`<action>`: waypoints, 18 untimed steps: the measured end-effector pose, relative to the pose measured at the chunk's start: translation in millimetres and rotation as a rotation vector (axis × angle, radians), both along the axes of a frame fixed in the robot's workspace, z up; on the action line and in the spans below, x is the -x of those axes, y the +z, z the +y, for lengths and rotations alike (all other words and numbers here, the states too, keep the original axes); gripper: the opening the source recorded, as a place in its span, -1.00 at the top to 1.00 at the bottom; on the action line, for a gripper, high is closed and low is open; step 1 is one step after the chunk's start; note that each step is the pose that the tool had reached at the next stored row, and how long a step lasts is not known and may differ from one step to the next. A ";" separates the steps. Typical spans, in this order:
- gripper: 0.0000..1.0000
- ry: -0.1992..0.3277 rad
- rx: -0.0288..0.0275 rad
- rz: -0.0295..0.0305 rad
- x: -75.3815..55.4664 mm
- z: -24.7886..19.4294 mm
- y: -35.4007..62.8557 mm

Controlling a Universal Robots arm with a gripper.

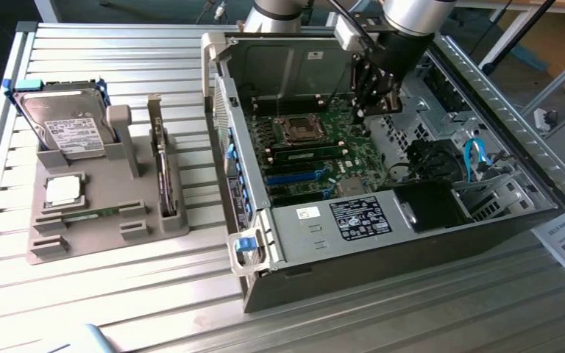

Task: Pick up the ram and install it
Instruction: 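Press down the ram until it locks into place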

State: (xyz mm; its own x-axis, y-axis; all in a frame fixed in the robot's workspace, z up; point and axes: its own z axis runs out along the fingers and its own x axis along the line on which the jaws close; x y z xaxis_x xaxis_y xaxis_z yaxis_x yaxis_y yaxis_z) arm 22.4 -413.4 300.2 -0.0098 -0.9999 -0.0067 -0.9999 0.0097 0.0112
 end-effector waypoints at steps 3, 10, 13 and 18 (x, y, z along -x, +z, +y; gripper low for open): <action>0.80 0.000 0.0000 0.0000 -4.3 0.0 0.0; 0.80 0.000 -0.0003 -0.0001 -4.3 0.0 -1.0; 0.80 0.000 0.0000 0.0000 -4.3 0.0 -9.4; 0.80 0.000 0.0000 0.0000 -4.1 0.0 -24.9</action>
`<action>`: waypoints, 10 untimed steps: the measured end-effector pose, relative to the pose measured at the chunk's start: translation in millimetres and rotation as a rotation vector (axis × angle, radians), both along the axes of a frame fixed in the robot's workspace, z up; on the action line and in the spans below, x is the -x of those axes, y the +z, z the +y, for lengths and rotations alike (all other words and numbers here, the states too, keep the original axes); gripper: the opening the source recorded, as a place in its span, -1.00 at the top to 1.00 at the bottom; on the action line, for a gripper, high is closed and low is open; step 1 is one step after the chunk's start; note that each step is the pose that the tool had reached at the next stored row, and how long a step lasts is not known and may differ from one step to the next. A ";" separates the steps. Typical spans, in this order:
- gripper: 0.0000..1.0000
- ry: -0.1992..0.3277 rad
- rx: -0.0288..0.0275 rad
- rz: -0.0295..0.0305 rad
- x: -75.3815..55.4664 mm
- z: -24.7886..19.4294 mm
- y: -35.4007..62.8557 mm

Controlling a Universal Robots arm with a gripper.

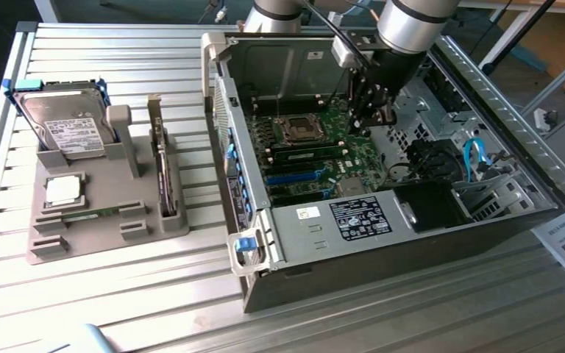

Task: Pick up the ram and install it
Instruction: 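Press down the ram until it locks into place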

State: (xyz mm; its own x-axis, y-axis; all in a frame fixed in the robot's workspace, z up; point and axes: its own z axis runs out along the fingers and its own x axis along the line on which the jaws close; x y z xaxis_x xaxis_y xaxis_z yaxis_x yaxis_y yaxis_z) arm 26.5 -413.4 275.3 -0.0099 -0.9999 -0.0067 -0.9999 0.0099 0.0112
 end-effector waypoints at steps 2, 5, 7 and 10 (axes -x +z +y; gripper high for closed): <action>0.80 0.000 0.0001 0.0000 0.1 0.0 -3.0; 0.80 -0.001 0.0001 0.0000 0.4 0.0 -12.4; 0.80 -0.002 0.0001 0.0000 0.4 0.0 -15.7; 0.80 -0.003 0.0001 0.0000 0.5 0.0 -22.7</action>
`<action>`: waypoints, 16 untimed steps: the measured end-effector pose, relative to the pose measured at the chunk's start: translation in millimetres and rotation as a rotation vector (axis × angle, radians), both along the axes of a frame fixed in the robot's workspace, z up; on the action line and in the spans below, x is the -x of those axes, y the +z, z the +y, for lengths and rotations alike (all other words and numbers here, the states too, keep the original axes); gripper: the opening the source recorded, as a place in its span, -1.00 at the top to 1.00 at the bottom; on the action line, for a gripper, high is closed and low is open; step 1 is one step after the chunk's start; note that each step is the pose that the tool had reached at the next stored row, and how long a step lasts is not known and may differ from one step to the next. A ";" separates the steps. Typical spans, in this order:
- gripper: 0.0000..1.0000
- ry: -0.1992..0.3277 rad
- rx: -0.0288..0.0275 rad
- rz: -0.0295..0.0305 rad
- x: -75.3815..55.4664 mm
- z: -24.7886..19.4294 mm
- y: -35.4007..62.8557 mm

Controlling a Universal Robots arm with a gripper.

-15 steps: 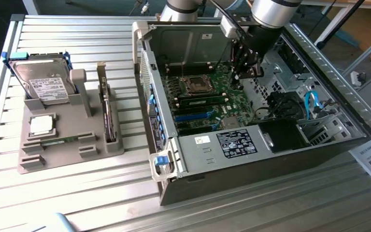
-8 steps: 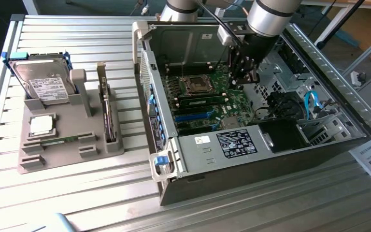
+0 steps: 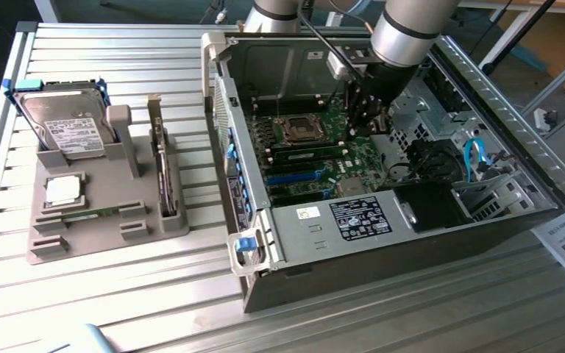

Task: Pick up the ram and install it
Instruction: 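Press down the ram until it locks into place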

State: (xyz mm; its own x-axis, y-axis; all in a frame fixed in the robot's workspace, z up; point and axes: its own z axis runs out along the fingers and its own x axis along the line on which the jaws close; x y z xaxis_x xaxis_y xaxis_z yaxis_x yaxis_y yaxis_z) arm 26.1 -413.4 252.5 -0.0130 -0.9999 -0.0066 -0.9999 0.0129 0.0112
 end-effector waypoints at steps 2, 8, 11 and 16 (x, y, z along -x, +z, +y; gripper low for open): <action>0.80 0.000 0.0001 0.0000 0.0 0.0 -3.4; 0.80 -0.002 0.0001 0.0000 0.1 0.0 -12.5; 0.80 -0.002 0.0000 0.0000 0.0 0.0 -12.5; 0.80 -0.002 0.0000 0.0000 0.0 0.0 -17.1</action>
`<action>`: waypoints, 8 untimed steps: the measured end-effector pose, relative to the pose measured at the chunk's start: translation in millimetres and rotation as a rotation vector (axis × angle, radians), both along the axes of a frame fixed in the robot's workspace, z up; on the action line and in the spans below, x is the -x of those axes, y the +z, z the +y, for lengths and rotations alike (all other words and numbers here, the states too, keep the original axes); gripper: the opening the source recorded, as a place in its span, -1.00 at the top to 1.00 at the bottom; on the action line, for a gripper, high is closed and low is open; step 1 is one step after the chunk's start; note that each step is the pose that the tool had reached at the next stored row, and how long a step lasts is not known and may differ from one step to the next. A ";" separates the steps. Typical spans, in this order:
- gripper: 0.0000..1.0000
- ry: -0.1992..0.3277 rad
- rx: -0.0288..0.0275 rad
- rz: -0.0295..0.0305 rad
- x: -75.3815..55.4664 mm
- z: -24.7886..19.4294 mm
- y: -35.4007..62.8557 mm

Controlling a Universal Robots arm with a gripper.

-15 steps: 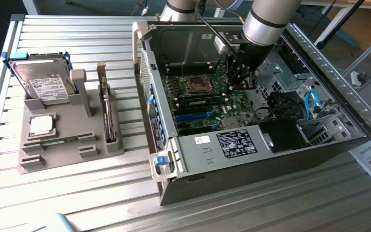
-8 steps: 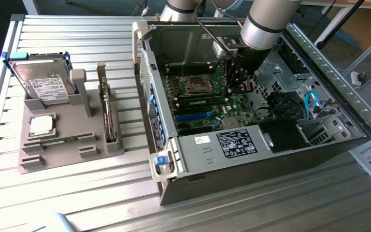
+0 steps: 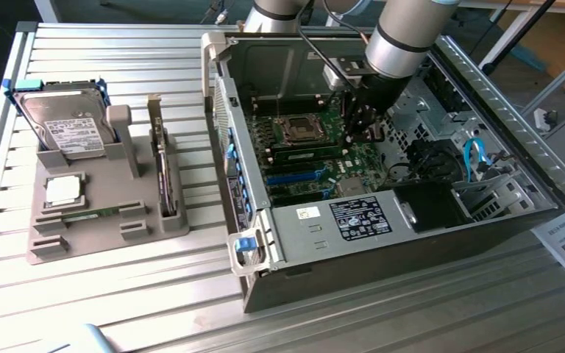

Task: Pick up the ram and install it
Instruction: 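Press down the ram until it locks into place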

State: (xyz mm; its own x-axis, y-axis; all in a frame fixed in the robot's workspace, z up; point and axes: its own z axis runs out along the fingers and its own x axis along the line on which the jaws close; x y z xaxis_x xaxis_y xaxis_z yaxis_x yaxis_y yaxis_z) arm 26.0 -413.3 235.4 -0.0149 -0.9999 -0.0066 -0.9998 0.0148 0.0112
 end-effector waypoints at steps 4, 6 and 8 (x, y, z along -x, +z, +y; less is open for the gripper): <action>0.80 0.000 0.0004 0.0001 0.0 -0.1 -0.9; 0.80 0.000 0.0001 0.0000 0.0 0.0 -1.0; 0.80 0.000 -0.0003 -0.0001 0.0 0.0 -2.0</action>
